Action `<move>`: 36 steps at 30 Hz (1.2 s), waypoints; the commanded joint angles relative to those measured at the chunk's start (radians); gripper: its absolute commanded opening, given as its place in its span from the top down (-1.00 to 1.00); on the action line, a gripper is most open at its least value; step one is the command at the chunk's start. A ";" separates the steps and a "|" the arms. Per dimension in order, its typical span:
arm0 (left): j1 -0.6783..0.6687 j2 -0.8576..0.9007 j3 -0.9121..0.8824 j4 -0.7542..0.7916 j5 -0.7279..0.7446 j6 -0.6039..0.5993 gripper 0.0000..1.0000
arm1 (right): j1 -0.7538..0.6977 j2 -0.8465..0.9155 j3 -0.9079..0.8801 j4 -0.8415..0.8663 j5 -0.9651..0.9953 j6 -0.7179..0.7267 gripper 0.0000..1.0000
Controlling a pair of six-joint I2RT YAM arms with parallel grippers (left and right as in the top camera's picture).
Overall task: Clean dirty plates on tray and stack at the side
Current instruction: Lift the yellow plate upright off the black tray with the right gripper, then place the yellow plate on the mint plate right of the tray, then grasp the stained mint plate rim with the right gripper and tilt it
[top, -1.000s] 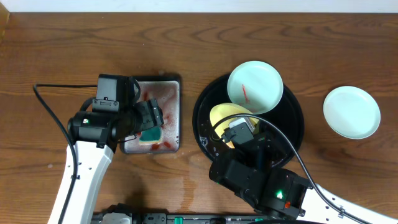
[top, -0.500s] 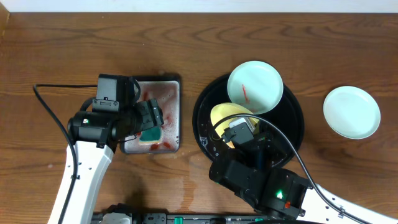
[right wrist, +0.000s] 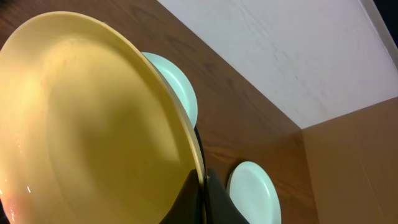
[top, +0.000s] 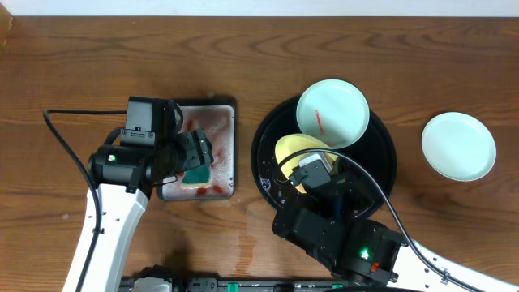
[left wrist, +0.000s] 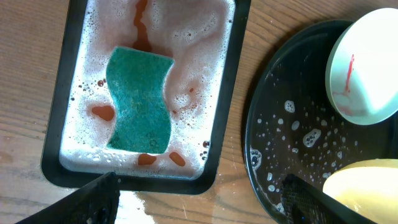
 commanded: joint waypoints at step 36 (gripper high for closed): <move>0.003 -0.003 0.005 -0.004 0.001 0.014 -0.67 | -1.758 0.256 0.028 0.348 -1.184 0.117 0.98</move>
